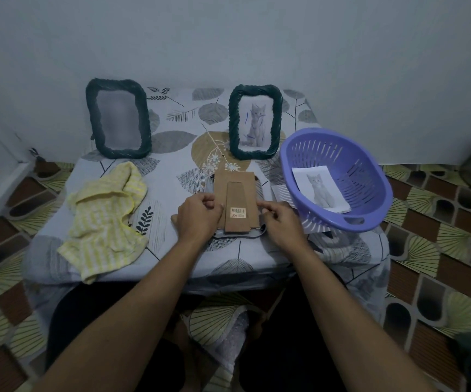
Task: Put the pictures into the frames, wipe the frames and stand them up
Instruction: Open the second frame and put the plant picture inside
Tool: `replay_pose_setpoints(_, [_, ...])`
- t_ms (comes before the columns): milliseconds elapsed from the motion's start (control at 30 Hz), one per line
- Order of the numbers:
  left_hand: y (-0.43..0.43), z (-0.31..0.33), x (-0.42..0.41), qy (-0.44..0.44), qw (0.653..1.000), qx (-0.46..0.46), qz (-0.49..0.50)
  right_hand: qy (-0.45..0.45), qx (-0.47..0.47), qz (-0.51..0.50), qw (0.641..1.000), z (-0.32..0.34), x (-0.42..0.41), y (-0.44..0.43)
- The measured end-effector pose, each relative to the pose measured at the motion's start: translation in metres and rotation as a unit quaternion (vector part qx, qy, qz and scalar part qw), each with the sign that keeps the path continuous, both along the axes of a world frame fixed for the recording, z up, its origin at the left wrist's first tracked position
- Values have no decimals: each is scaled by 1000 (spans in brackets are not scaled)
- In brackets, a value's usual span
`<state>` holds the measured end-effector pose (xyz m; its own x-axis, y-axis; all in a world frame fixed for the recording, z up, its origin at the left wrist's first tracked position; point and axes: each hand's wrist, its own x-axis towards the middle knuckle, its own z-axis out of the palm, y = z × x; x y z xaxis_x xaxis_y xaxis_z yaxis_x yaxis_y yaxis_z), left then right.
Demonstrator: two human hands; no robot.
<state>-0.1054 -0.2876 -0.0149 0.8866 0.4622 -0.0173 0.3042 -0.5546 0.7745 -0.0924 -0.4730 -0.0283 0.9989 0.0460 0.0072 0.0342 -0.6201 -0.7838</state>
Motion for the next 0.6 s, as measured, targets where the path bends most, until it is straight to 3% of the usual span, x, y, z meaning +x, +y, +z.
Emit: replay_pose_setpoints(600, [3, -10, 3, 18, 1000, 10, -18, 26, -97, 4, 995, -1, 0, 4])
